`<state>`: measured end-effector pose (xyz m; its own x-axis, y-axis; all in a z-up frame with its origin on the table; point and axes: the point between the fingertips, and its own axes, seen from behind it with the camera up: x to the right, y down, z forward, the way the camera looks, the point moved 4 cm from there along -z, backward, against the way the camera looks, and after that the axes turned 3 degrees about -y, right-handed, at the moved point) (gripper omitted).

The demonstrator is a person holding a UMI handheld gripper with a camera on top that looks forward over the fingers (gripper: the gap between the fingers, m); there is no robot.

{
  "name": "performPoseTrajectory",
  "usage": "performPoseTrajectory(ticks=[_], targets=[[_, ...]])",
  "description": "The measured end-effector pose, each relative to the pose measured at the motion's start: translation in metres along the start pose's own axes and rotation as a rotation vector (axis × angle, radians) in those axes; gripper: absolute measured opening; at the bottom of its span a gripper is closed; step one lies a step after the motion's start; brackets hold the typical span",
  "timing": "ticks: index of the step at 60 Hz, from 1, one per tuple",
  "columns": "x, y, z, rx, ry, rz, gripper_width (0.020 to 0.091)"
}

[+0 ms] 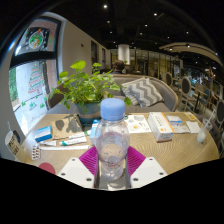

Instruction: Pour water

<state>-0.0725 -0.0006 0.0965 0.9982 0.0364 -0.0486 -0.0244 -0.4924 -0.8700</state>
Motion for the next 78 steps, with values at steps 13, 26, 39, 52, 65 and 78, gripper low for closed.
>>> performPoseTrajectory(ticks=[13, 26, 39, 52, 65, 78], targets=[[0.0, -0.016, -0.005, 0.002, 0.044, -0.069, 0.0351], [-0.021, -0.073, -0.031, 0.041, 0.192, -0.336, 0.0351], [-0.087, -0.135, -0.065, 0.101, 0.351, -0.749, 0.035], [-0.188, -0.143, -0.081, 0.131, 0.456, -1.166, 0.0349], [-0.274, -0.104, -0.067, 0.128, 0.442, -1.569, 0.0349], [-0.302, -0.07, -0.044, 0.104, 0.452, -1.902, 0.0347]])
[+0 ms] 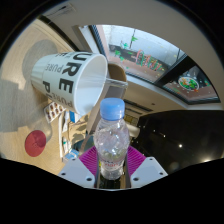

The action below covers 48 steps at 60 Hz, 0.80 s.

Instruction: Pour water

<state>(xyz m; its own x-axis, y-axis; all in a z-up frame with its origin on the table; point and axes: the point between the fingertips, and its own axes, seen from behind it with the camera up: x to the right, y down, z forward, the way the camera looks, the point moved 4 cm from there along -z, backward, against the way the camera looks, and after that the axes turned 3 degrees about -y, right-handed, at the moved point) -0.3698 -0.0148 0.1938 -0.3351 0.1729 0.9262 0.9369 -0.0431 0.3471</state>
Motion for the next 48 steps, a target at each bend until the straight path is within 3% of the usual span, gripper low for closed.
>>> performPoseTrajectory(ticks=[16, 34, 48], targets=[[0.005, 0.007, -0.001, 0.033, -0.021, 0.087, 0.0349], [0.054, 0.041, -0.033, 0.106, -0.222, 0.984, 0.0351], [0.01, 0.048, -0.03, 0.18, -0.437, 1.489, 0.035]])
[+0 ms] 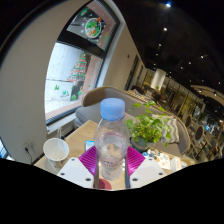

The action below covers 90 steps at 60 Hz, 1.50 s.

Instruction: Pour water

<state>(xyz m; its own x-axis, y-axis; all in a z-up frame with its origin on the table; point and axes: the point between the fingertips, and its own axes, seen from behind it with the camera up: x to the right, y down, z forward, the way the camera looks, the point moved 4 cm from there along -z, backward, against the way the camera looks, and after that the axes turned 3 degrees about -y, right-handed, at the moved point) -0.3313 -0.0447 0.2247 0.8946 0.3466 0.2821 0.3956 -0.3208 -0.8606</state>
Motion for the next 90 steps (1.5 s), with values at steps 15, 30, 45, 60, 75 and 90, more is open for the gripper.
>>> performPoseTrajectory(ticks=[15, 30, 45, 60, 75, 90], targets=[[-0.022, 0.077, 0.036, -0.058, -0.087, 0.206, 0.0352], [-0.017, 0.114, 0.048, -0.073, -0.069, 0.284, 0.0354], [-0.016, 0.116, 0.044, -0.06, -0.042, 0.329, 0.0458], [-0.017, 0.123, 0.021, -0.186, -0.033, 0.349, 0.0835], [-0.016, 0.104, -0.078, -0.296, 0.051, 0.358, 0.0854], [-0.027, 0.095, -0.161, -0.348, 0.1, 0.391, 0.0853]])
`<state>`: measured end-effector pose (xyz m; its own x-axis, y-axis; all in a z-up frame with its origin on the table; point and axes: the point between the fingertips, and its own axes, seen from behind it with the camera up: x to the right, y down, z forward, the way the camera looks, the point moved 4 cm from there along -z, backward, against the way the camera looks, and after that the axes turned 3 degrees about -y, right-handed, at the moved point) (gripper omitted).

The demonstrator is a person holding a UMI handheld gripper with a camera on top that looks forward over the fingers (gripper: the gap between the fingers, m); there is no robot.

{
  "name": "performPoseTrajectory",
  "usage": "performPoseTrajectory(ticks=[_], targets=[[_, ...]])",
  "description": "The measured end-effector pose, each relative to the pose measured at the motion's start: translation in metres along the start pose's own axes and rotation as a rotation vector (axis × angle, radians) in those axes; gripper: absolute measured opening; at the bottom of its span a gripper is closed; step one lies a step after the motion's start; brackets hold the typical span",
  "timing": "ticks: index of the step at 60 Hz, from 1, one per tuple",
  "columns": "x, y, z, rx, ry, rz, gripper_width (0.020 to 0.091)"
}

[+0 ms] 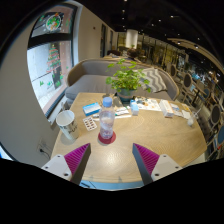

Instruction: Pour water

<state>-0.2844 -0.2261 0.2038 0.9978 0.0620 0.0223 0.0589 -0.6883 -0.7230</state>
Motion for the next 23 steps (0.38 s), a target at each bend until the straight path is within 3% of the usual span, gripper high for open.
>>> performPoseTrajectory(ticks=[23], targets=[[0.015, 0.012, -0.035, -0.01, 0.03, -0.025, 0.0851]])
